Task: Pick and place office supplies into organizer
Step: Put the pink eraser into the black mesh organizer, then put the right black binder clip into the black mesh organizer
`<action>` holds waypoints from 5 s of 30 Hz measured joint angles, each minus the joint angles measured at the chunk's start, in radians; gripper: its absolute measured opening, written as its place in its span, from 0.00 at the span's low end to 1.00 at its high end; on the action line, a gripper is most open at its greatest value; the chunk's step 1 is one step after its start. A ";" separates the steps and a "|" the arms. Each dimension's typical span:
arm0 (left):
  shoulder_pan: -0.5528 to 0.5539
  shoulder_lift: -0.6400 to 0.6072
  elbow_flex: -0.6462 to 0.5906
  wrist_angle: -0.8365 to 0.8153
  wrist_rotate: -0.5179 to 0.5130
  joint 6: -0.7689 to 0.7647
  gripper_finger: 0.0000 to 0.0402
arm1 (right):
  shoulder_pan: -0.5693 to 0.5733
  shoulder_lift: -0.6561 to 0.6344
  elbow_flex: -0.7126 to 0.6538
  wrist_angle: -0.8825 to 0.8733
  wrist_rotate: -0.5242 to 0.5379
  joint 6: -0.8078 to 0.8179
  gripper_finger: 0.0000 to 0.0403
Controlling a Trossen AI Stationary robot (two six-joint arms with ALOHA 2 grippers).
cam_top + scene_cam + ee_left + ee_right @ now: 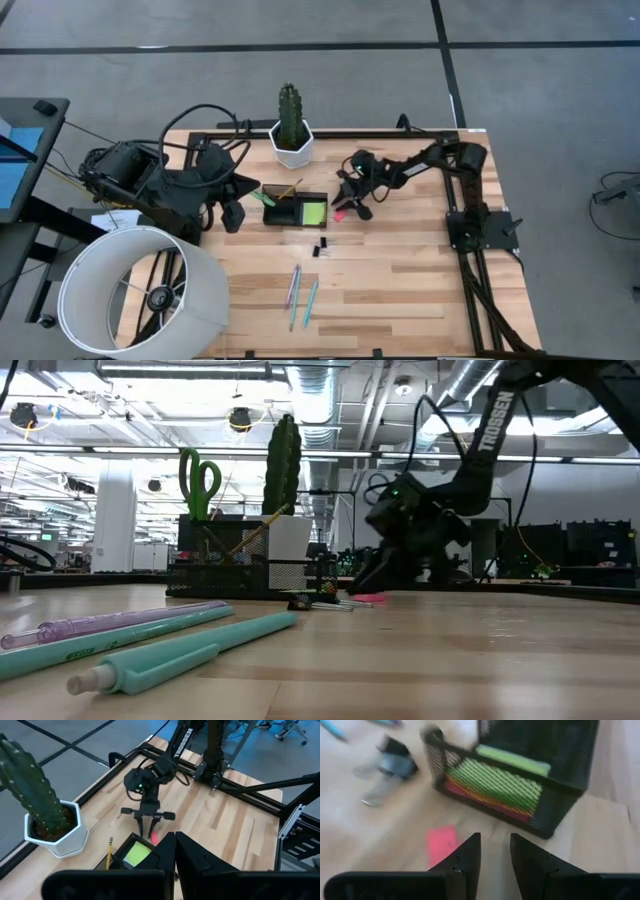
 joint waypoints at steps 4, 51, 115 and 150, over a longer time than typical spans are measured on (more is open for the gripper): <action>0.000 0.000 0.000 0.000 0.011 -0.010 0.00 | 0.014 0.028 0.015 0.004 -0.024 -0.019 0.24; 0.000 0.000 0.000 0.001 0.037 -0.014 0.00 | 0.081 0.084 0.020 -0.175 -0.165 -0.300 0.27; 0.001 0.000 -0.001 0.003 -0.058 0.071 0.00 | 0.367 0.145 0.508 -0.024 0.595 0.567 0.12; 0.001 0.001 -0.004 0.002 0.052 0.097 0.00 | 0.344 0.043 0.849 -0.875 0.321 0.474 0.30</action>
